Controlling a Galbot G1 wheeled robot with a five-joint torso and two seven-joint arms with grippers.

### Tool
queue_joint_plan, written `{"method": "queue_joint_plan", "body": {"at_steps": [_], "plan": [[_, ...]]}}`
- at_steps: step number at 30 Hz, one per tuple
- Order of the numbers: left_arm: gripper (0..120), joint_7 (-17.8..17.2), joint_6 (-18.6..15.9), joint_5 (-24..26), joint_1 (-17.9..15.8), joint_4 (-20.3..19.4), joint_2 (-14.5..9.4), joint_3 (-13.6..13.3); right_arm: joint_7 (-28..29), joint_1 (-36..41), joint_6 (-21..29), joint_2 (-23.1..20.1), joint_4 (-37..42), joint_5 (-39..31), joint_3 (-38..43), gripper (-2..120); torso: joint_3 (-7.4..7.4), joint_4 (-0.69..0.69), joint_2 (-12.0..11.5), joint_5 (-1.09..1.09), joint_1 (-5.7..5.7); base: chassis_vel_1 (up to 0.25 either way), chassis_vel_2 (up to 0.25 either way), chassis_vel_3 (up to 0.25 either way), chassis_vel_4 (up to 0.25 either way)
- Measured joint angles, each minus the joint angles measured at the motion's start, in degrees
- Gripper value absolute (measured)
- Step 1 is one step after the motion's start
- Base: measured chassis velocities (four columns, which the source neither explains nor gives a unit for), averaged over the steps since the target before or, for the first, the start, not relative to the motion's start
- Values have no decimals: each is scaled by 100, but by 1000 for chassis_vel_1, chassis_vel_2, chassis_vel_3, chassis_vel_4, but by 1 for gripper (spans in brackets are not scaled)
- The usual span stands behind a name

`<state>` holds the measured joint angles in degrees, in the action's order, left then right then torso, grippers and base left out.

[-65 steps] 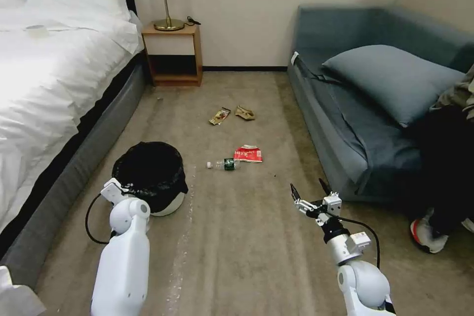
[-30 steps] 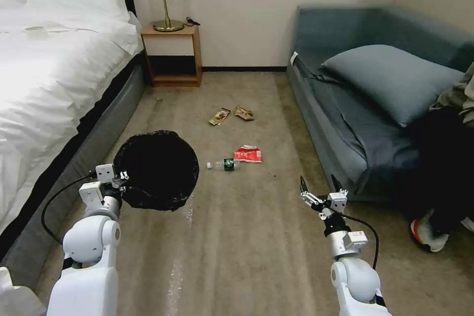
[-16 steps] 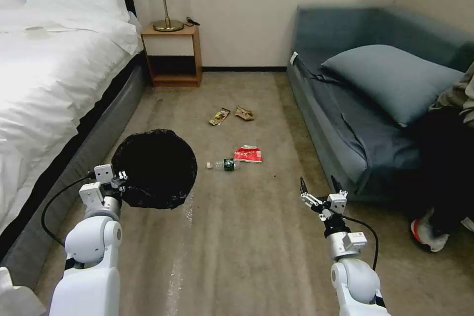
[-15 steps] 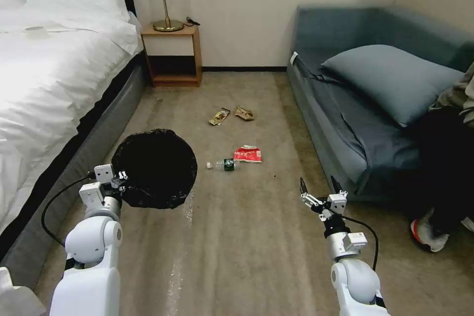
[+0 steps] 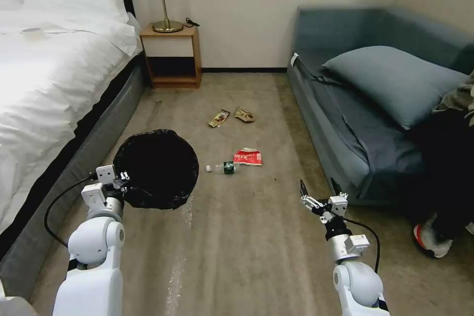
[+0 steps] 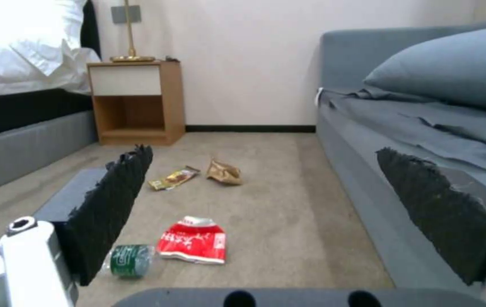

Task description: Pick up the trash bin, then pick up the garbage on the floor and place it into the trash bin.

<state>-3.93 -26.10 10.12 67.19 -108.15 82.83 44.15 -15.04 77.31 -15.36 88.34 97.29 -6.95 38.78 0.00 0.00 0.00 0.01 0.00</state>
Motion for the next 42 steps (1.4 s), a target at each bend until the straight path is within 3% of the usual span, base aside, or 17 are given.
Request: {"method": "queue_joint_plan", "body": {"at_steps": [42], "plan": [[1, -40, 48, -26, 64, 21, 75, -45, 32, 40, 26, 48, 17, -26, 26, 100, 0, 0, 0, -1, 0, -49, 48, 52, -54]]}}
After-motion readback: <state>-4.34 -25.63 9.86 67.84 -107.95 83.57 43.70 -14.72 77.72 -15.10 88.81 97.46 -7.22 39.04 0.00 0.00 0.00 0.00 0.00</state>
